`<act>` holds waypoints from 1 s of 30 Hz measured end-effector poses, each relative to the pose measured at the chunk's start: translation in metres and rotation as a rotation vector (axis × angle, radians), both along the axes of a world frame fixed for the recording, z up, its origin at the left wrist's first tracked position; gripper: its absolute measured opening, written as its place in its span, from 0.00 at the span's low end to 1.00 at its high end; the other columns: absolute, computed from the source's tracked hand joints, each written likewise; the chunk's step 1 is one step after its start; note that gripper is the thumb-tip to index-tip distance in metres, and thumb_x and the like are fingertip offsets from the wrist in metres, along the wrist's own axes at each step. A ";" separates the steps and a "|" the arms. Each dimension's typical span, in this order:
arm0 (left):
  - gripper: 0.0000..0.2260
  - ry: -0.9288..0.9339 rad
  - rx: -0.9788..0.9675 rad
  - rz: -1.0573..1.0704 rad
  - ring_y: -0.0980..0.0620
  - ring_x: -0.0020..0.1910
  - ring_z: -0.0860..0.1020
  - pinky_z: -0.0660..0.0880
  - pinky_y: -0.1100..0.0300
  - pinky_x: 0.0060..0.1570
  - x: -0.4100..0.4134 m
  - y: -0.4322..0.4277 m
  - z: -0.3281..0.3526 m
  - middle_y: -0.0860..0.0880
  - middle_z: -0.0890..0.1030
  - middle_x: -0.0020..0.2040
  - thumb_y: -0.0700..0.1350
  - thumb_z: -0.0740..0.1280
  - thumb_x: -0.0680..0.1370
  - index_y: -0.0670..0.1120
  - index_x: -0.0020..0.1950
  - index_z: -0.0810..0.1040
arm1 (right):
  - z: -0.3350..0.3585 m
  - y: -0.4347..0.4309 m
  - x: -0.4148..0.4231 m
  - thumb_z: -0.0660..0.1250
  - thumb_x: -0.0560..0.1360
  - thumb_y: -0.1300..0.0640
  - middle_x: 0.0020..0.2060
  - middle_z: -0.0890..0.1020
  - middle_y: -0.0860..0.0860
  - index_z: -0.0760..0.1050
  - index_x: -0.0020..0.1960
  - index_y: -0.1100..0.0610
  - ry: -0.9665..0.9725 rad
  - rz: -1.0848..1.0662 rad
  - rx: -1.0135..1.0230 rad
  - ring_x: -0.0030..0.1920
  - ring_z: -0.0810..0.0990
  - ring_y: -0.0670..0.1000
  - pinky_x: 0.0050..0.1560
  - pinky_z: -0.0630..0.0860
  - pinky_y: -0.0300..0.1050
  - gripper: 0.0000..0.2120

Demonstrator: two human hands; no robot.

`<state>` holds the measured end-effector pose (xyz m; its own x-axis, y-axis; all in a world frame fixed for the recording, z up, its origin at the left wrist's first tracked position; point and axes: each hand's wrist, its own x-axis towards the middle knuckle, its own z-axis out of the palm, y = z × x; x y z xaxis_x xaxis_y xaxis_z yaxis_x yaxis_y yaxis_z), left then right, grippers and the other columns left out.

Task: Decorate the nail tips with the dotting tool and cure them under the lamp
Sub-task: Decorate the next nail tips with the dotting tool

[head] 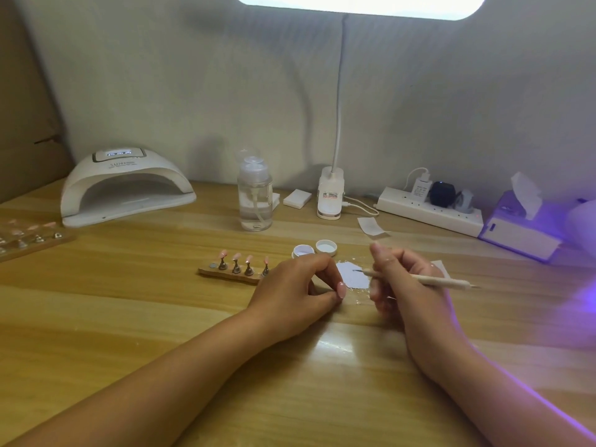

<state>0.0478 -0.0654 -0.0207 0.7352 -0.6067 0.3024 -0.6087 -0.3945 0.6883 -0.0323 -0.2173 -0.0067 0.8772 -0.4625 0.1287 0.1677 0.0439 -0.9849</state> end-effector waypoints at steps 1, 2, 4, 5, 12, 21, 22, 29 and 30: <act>0.09 -0.007 0.002 0.000 0.64 0.30 0.75 0.64 0.61 0.34 0.000 0.000 0.000 0.69 0.77 0.36 0.48 0.72 0.74 0.59 0.38 0.74 | 0.000 0.000 0.000 0.72 0.74 0.47 0.25 0.78 0.52 0.73 0.39 0.53 0.003 -0.009 0.010 0.22 0.71 0.46 0.22 0.66 0.35 0.12; 0.11 -0.013 0.004 -0.002 0.65 0.30 0.75 0.63 0.61 0.34 -0.001 0.000 0.001 0.71 0.77 0.35 0.47 0.72 0.74 0.59 0.37 0.74 | -0.001 -0.001 -0.001 0.72 0.75 0.50 0.25 0.78 0.52 0.71 0.41 0.54 0.008 -0.021 0.001 0.22 0.71 0.46 0.22 0.66 0.35 0.12; 0.12 -0.023 0.006 -0.003 0.65 0.30 0.74 0.62 0.61 0.33 -0.001 0.000 0.001 0.72 0.76 0.33 0.46 0.72 0.74 0.60 0.36 0.73 | -0.003 -0.002 0.000 0.72 0.76 0.55 0.26 0.80 0.53 0.68 0.41 0.54 0.027 -0.021 -0.047 0.23 0.73 0.47 0.22 0.68 0.36 0.12; 0.12 -0.024 0.008 -0.002 0.65 0.30 0.74 0.62 0.62 0.33 -0.001 0.000 0.001 0.72 0.76 0.33 0.46 0.72 0.74 0.60 0.36 0.73 | -0.003 -0.001 0.000 0.72 0.75 0.57 0.26 0.80 0.54 0.68 0.39 0.54 0.039 -0.010 -0.070 0.24 0.73 0.47 0.23 0.68 0.36 0.12; 0.13 -0.022 0.011 0.008 0.64 0.31 0.75 0.64 0.61 0.34 -0.001 -0.001 0.002 0.72 0.77 0.35 0.46 0.72 0.74 0.61 0.36 0.73 | -0.005 0.003 -0.001 0.68 0.65 0.57 0.25 0.80 0.57 0.69 0.27 0.50 0.110 -0.004 -0.177 0.22 0.73 0.47 0.23 0.68 0.36 0.11; 0.13 -0.040 0.015 0.013 0.65 0.31 0.75 0.63 0.61 0.33 -0.002 -0.001 0.002 0.72 0.76 0.34 0.47 0.72 0.74 0.61 0.36 0.72 | -0.010 -0.001 0.002 0.70 0.72 0.59 0.28 0.83 0.57 0.72 0.29 0.48 0.084 0.004 -0.165 0.26 0.78 0.48 0.27 0.74 0.37 0.16; 0.13 -0.041 0.014 0.012 0.65 0.31 0.75 0.63 0.61 0.34 -0.002 -0.001 0.002 0.72 0.76 0.34 0.47 0.72 0.74 0.61 0.36 0.72 | -0.010 -0.001 0.002 0.70 0.72 0.58 0.29 0.83 0.57 0.71 0.29 0.49 0.084 0.006 -0.167 0.26 0.79 0.48 0.27 0.74 0.37 0.15; 0.13 -0.044 0.016 0.009 0.65 0.30 0.74 0.62 0.61 0.33 -0.002 -0.001 0.003 0.73 0.75 0.32 0.46 0.72 0.74 0.61 0.36 0.72 | -0.011 -0.001 0.002 0.70 0.73 0.58 0.29 0.83 0.57 0.69 0.32 0.51 0.089 0.007 -0.168 0.26 0.79 0.49 0.27 0.74 0.36 0.14; 0.13 -0.043 0.015 0.010 0.65 0.30 0.74 0.63 0.61 0.33 -0.002 -0.001 0.003 0.73 0.75 0.32 0.46 0.72 0.74 0.61 0.36 0.72 | -0.010 -0.001 0.003 0.70 0.72 0.58 0.29 0.83 0.57 0.69 0.31 0.51 0.092 0.007 -0.172 0.26 0.79 0.49 0.27 0.74 0.37 0.14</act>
